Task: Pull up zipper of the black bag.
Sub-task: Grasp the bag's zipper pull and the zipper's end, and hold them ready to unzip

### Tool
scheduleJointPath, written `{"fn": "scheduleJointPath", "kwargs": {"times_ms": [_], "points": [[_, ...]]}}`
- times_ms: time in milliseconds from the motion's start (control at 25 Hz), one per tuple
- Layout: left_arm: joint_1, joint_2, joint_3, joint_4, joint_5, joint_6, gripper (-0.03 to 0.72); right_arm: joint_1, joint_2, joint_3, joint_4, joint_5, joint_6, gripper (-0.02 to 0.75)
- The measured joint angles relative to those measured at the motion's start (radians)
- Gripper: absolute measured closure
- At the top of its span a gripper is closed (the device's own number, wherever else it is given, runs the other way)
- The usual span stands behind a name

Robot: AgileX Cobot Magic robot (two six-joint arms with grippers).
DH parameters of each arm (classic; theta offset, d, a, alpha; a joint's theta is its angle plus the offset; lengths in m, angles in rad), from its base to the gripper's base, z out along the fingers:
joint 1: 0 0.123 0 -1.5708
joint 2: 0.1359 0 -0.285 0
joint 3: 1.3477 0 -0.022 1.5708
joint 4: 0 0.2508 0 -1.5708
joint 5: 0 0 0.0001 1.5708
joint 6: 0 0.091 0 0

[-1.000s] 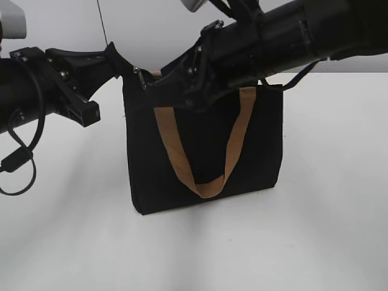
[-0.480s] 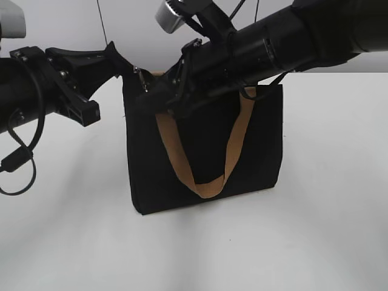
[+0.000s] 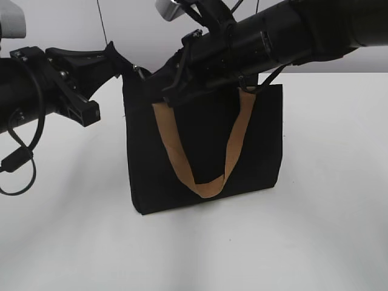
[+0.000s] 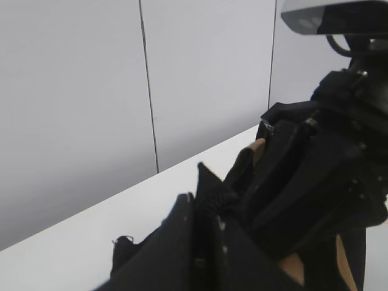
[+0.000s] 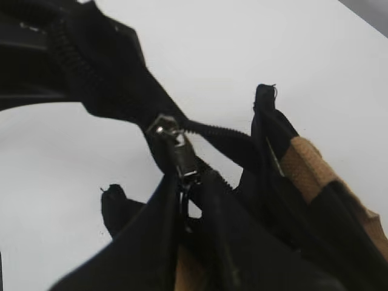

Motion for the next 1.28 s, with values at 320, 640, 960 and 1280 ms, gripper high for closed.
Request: {"fn": "scheduleJointPath", "kwargs": {"times_ms": [320,640,960,1280], "points": [[0.0,0.0,0.0,0.0,0.018,0.0,0.676,0.0,0.0,0.0,-0.014,0.003,0.019,0.738],[0.001,0.0,0.0,-0.004,0.284,0.0,0.676,0.0,-0.016,0.0,-0.127,0.018,0.09,0.738],[0.001,0.0,0.0,-0.01,0.482,0.0,0.676,0.0,-0.037,0.0,-0.176,0.015,0.1,0.738],[0.001,0.0,0.0,-0.036,0.59,0.0,0.676,0.0,-0.044,0.0,-0.216,-0.01,0.104,0.738]]}}
